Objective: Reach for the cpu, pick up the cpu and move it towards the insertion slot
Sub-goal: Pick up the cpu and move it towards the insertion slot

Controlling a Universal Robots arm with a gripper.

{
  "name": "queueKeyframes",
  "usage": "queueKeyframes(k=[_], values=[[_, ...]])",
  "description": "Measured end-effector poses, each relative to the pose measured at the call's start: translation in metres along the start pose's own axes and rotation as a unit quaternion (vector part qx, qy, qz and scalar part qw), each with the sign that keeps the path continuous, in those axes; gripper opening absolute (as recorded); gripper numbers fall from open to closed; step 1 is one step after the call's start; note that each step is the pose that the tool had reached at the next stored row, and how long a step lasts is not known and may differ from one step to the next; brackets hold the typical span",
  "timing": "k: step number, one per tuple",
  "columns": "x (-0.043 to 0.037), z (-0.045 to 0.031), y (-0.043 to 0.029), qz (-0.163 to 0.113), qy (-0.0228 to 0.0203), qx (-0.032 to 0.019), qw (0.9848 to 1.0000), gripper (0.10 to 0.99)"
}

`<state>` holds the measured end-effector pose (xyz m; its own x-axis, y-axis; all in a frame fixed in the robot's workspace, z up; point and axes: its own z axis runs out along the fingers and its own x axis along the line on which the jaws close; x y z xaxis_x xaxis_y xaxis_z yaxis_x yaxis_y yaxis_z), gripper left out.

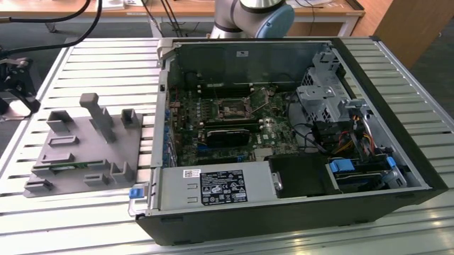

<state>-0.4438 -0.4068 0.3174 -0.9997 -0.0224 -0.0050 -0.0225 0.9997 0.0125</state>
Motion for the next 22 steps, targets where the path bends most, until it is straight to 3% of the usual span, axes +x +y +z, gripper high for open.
queueKeyframes(k=[22], values=[[-0.0001, -0.0193, 0.0008, 0.0, 0.0001, 0.0024, 1.0, 0.541]])
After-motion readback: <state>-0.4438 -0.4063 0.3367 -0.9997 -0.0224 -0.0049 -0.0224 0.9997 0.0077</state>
